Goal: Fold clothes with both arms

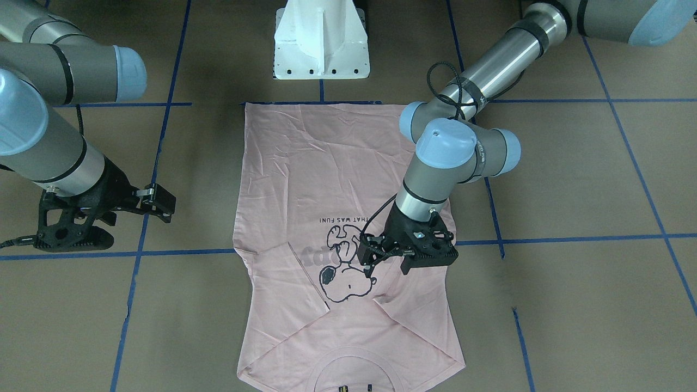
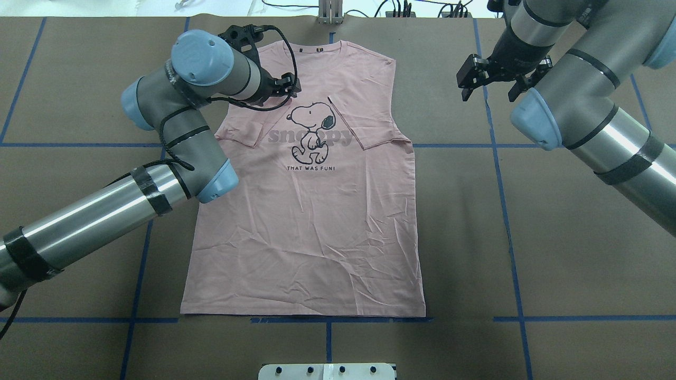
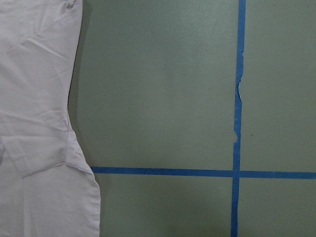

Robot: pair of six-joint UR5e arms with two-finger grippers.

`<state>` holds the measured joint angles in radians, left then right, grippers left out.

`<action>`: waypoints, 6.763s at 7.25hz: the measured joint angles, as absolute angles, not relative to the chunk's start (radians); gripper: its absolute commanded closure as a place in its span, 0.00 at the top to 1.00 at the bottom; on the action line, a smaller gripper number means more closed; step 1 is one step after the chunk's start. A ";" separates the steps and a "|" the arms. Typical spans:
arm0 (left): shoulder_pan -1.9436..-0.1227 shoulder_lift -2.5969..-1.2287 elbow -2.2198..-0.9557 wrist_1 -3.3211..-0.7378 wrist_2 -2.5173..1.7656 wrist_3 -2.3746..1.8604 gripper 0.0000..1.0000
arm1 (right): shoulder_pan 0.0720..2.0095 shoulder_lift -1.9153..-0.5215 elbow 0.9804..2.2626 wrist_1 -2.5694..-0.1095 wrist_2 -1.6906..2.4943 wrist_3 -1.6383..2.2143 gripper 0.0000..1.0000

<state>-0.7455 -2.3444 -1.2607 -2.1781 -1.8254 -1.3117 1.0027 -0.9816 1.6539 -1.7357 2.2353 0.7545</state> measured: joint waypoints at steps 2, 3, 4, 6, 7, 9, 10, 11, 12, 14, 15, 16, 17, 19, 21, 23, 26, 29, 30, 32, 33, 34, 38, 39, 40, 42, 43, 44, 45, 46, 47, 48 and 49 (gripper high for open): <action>-0.743 -2.241 -1.558 -1.930 -1.861 -1.298 1.00 | 0.954 -1.067 1.781 -1.692 2.213 0.947 1.00; -0.738 -2.182 -1.728 -1.792 -1.871 -1.268 1.00 | 0.881 -1.145 1.862 -1.582 2.145 1.096 1.00; -0.733 -2.126 -1.859 -1.708 -1.879 -1.240 1.00 | 0.779 -1.219 1.922 -1.457 2.050 1.251 1.00; -0.730 -2.048 -1.980 -1.657 -1.894 -1.215 1.00 | 0.555 -1.298 1.998 -1.348 1.874 1.455 1.00; -0.730 -2.030 -1.993 -1.654 -1.897 -1.200 1.00 | 0.455 -1.307 2.027 -1.388 1.794 1.522 1.00; -0.729 -2.021 -2.010 -1.654 -1.896 -1.186 1.00 | 0.308 -1.297 2.074 -1.523 1.675 1.586 1.00; -0.729 -2.019 -2.019 -1.654 -1.895 -1.186 1.00 | 0.258 -1.298 2.077 -1.545 1.653 1.602 1.00; -0.728 -2.018 -2.022 -1.654 -1.894 -1.187 1.00 | 0.220 -1.301 2.075 -1.552 1.623 1.609 1.00; -0.727 -2.018 -2.023 -1.654 -1.894 -1.189 1.00 | 0.190 -1.302 2.060 -1.551 1.582 1.613 1.00; -0.723 -2.019 -2.024 -1.654 -1.893 -1.192 1.00 | 0.168 -1.304 2.005 -1.498 1.550 1.614 1.00; -0.722 -2.020 -2.024 -1.654 -1.892 -1.193 1.00 | 0.169 -1.305 1.985 -1.463 1.551 1.613 1.00; -0.722 -2.021 -2.024 -1.654 -1.892 -1.192 1.00 | 0.170 -1.306 1.977 -1.446 1.553 1.613 1.00; -0.722 -2.022 -2.024 -1.654 -1.893 -1.192 1.00 | 0.170 -1.310 1.976 -1.440 1.554 1.612 1.00; -0.722 -2.024 -2.025 -1.654 -1.894 -1.193 1.00 | 0.170 -1.328 1.978 -1.441 1.565 1.613 0.98; -0.722 -2.024 -2.025 -1.654 -1.895 -1.193 1.00 | 0.170 -1.338 1.979 -1.443 1.578 1.612 0.78; -0.722 -2.025 -2.025 -1.654 -1.896 -1.192 1.00 | 0.169 -1.338 1.982 -1.444 1.591 1.612 0.20; -0.723 -2.025 -2.025 -1.654 -1.896 -1.192 1.00 | 0.166 -1.336 1.987 -1.445 1.604 1.612 0.00; -0.722 -2.030 -2.024 -1.654 -1.896 -1.193 1.00 | 0.167 -1.331 2.004 -1.444 1.606 1.613 0.00; -0.721 -2.028 -2.022 -1.653 -1.896 -1.194 1.00 | 0.167 -1.330 2.015 -1.444 1.606 1.613 0.00; -0.671 -1.980 -2.024 -1.657 -1.882 -1.328 1.00 | 0.170 -1.326 2.033 -1.444 1.601 1.614 0.00; -0.585 -1.948 -2.026 -1.658 -1.834 -1.457 1.00 | 0.175 -1.324 2.037 -1.443 1.595 1.614 0.00; -0.492 -1.920 -2.027 -1.659 -1.776 -1.570 0.99 | 0.184 -1.324 2.040 -1.442 1.592 1.614 0.00; -0.296 -1.782 -2.029 -1.658 -1.643 -1.799 0.98 | 0.208 -1.315 2.043 -1.440 1.599 1.610 0.00; -0.273 -1.750 -2.030 -1.660 -1.629 -1.818 0.98 | 0.209 -1.313 2.042 -1.440 1.596 1.609 0.00; -0.252 -1.729 -2.030 -1.663 -1.618 -1.840 0.98 | 0.210 -1.312 2.041 -1.440 1.595 1.608 0.00; -0.219 -1.717 -2.033 -1.664 -1.611 -1.881 0.98 | 0.212 -1.312 2.040 -1.440 1.593 1.605 0.00; -0.207 -1.716 -2.036 -1.664 -1.610 -1.893 0.95 | 0.213 -1.312 2.040 -1.441 1.593 1.605 0.00; -0.201 -1.715 -2.038 -1.664 -1.610 -1.898 0.90 | 0.214 -1.312 2.040 -1.441 1.594 1.604 0.00; -0.198 -1.715 -2.040 -1.664 -1.611 -1.901 0.81 | 0.216 -1.313 2.041 -1.442 1.595 1.604 0.00; -0.198 -1.715 -2.043 -1.664 -1.611 -1.904 0.63 | 0.218 -1.313 2.042 -1.442 1.596 1.603 0.00; -0.196 -1.714 -2.044 -1.664 -1.611 -1.911 0.29 | 0.221 -1.313 2.042 -1.443 1.598 1.602 0.00; -0.196 -1.715 -2.045 -1.664 -1.612 -1.926 0.07 | 0.225 -1.313 2.043 -1.443 1.601 1.602 0.00; -0.195 -1.717 -2.045 -1.664 -1.612 -1.937 0.00 | 0.229 -1.313 2.043 -1.443 1.604 1.601 0.00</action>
